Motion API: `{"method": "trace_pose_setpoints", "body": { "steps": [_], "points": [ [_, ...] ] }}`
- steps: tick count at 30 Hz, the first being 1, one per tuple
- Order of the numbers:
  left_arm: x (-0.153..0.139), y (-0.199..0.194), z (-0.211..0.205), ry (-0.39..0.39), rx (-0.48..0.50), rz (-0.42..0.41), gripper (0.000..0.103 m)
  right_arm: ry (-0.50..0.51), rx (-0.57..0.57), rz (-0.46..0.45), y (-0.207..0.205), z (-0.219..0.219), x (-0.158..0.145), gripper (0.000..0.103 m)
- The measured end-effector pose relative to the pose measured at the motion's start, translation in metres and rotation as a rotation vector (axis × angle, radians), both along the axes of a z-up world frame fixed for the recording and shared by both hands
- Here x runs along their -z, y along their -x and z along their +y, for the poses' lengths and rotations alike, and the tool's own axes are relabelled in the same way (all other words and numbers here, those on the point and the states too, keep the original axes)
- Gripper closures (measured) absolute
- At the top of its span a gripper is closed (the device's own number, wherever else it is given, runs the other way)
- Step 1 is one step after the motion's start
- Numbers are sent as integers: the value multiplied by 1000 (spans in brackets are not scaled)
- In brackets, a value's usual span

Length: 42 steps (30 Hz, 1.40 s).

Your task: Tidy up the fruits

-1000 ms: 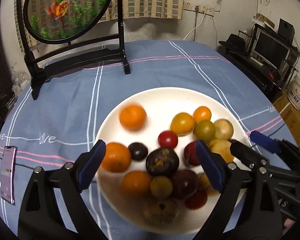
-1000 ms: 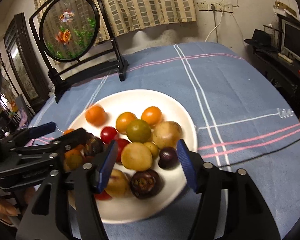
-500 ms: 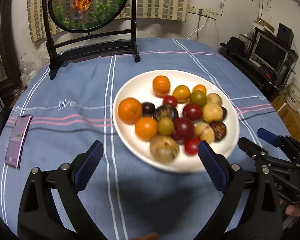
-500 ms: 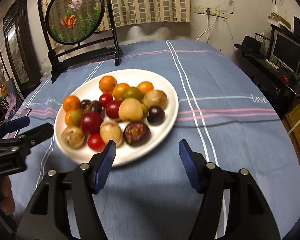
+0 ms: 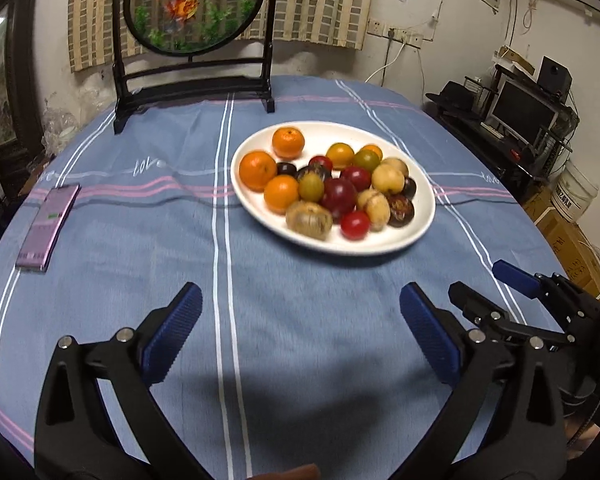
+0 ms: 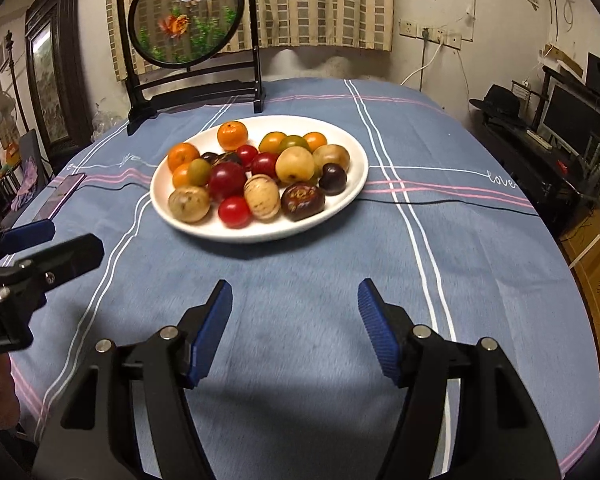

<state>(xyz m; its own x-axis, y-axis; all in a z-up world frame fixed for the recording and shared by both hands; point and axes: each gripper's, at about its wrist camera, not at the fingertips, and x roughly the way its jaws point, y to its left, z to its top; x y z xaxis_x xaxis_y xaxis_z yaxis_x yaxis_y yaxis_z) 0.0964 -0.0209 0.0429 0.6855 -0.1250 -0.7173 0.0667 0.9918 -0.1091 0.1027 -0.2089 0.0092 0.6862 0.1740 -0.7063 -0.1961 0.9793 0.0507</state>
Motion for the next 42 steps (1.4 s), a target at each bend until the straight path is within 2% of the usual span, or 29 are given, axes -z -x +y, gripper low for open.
{"method": "trace_pose_setpoints", "body": {
  "steps": [8,20,42],
  "points": [
    [9,19,4,2,8,-13,2,22,-21,15,19,9,10,37],
    [16,18,9,-15,-18,9,2,28,-30,28,22,13,15,37],
    [13,23,7,-13,-10,19,2,25,-26,43,24,9,19,37]
  ]
}}
